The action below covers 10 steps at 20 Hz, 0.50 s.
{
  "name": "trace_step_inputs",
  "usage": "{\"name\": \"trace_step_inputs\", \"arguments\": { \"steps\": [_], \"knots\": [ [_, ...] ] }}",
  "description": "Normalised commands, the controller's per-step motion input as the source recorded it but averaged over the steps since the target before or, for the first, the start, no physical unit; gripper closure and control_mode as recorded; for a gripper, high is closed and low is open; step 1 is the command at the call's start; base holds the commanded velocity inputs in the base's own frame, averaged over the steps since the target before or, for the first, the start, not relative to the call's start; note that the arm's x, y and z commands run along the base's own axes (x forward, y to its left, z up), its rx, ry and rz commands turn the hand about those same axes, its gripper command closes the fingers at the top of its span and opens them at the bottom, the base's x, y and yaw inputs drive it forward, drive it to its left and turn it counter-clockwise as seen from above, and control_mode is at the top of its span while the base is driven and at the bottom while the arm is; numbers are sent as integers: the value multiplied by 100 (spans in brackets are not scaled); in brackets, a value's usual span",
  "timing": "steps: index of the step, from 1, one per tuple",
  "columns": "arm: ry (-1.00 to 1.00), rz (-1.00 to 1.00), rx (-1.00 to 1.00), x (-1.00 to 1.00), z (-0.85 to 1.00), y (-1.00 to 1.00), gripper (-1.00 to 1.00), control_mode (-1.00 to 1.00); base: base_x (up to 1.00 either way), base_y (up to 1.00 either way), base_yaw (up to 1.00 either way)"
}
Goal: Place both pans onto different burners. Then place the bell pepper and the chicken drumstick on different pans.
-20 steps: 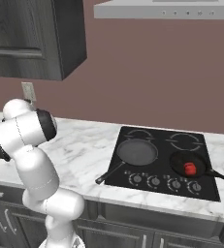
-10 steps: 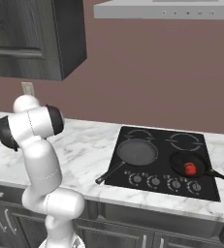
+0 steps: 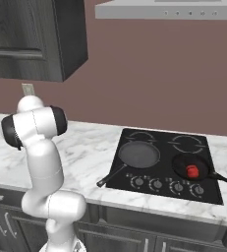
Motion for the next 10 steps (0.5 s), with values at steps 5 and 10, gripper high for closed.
{"name": "trace_step_inputs", "arguments": {
  "steps": [5,10],
  "knots": [
    [0,0,0,1,-7,0,-100,-100,0,0,0],
    [0,0,0,1,-9,0,-100,-100,0,0,0]
  ]
}}
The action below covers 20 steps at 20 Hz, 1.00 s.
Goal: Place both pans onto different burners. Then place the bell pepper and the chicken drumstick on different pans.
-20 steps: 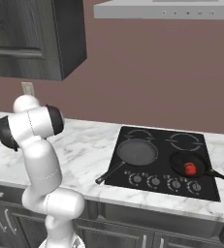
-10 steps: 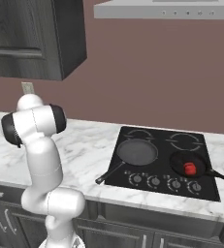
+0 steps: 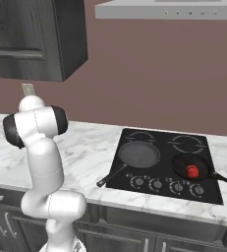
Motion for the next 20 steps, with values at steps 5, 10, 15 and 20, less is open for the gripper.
{"name": "trace_step_inputs", "arguments": {
  "steps": [5,10,15,20],
  "knots": [
    [0,0,0,7,-10,0,-100,-100,0,0,0],
    [0,0,0,11,-14,7,-100,-100,0,0,0],
    [0,0,0,10,-16,2,-100,-100,0,0,0],
    [0,0,0,16,-18,2,-100,-100,0,0,0]
  ]
}}
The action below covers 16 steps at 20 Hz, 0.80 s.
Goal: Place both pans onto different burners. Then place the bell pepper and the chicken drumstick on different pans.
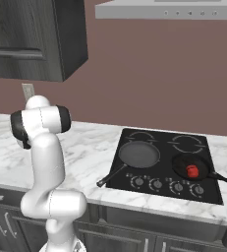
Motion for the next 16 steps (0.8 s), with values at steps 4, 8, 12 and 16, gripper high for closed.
{"name": "trace_step_inputs", "arguments": {
  "steps": [4,8,12,16],
  "knots": [
    [0,0,0,16,-16,3,-100,-100,0,0,0],
    [0,0,0,7,-21,7,100,-100,0,0,0],
    [4,0,0,1,-16,5,100,-100,0,0,0],
    [4,0,0,0,0,1,100,-100,0,0,0]
  ]
}}
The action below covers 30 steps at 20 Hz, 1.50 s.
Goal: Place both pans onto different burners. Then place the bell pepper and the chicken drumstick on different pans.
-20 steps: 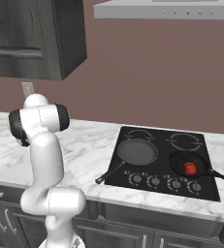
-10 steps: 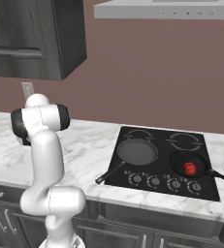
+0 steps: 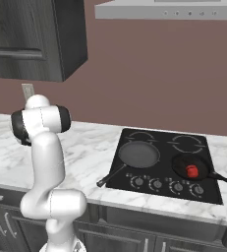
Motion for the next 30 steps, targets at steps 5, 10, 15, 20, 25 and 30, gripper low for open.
{"name": "trace_step_inputs", "arguments": {
  "steps": [5,10,15,20,25,30],
  "knots": [
    [0,0,0,0,0,0,100,-100,0,0,0],
    [0,0,0,0,21,-16,100,-100,0,0,0],
    [0,0,0,-5,34,-31,100,-100,0,0,0],
    [0,1,0,-21,19,-41,100,-100,0,0,0],
    [0,2,0,-27,16,-53,100,-100,0,0,0],
    [0,1,0,-26,25,-58,100,-100,0,0,0]
  ]
}}
